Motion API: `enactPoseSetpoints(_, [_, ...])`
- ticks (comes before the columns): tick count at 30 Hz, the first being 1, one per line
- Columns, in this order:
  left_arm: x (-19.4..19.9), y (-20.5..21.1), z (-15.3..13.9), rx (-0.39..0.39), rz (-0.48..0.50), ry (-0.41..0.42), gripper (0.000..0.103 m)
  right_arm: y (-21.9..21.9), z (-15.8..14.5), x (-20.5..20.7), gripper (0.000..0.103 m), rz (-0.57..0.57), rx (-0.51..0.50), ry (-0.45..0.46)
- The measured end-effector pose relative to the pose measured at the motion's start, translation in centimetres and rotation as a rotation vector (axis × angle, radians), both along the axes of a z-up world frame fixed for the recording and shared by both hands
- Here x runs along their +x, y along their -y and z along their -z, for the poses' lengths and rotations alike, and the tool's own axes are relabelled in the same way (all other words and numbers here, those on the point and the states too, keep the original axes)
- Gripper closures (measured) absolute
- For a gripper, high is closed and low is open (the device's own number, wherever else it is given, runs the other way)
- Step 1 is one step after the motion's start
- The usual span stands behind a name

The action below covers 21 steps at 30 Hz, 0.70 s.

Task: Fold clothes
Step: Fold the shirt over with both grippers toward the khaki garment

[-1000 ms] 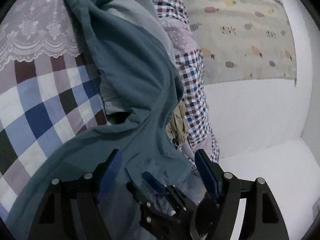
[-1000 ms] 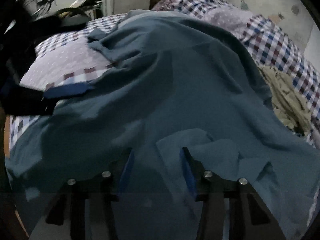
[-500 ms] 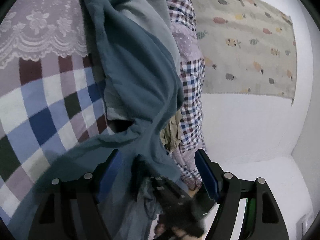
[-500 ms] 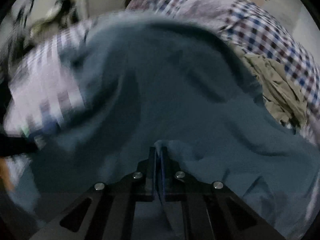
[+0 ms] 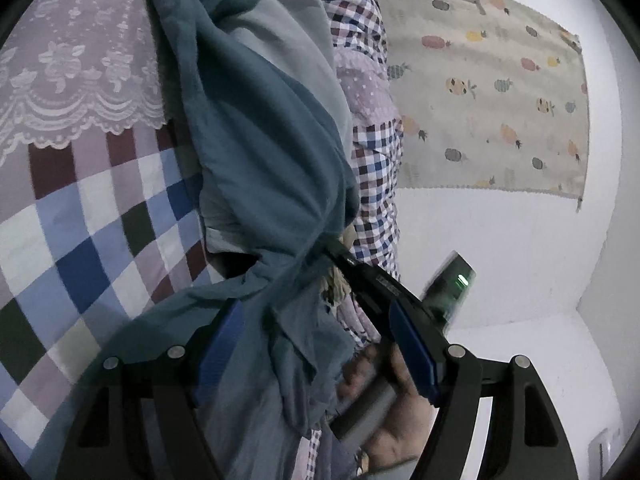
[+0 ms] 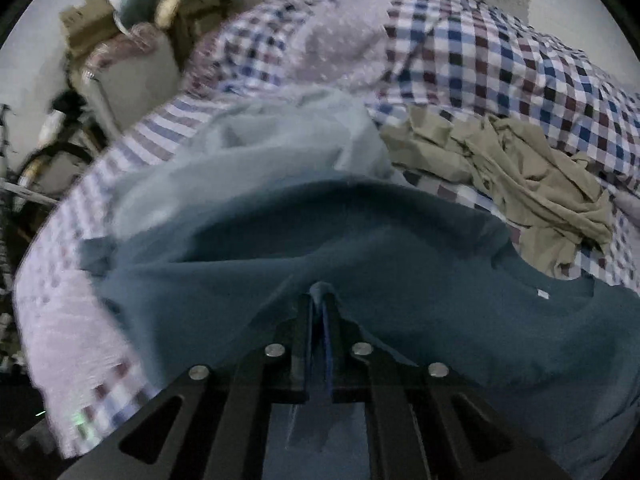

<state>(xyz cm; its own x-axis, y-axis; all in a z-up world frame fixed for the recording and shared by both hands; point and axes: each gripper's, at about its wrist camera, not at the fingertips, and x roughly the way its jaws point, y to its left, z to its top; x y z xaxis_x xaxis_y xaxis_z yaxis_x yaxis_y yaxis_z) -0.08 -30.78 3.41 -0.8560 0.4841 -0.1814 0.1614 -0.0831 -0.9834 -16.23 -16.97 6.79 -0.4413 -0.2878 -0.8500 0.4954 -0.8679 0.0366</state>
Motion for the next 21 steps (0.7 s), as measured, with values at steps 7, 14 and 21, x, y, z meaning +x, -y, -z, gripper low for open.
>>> enactPoseSetpoints(7, [0.1,-0.3,0.2,0.005,0.013,0.000,0.025,-2.3,-2.6,3.1,0.040,-0.068,-0.001,-0.127])
enactPoseSetpoints(14, [0.6,-0.3,0.5,0.017,0.005,0.004,0.025,-2.1,1.4,10.8,0.044,-0.412,0.274,-0.231])
enactPoseSetpoints(21, [0.5,-0.5,0.3,0.004,0.018,0.007,0.025,-1.5,6.7,10.1,0.091,-0.419,0.421,-0.214])
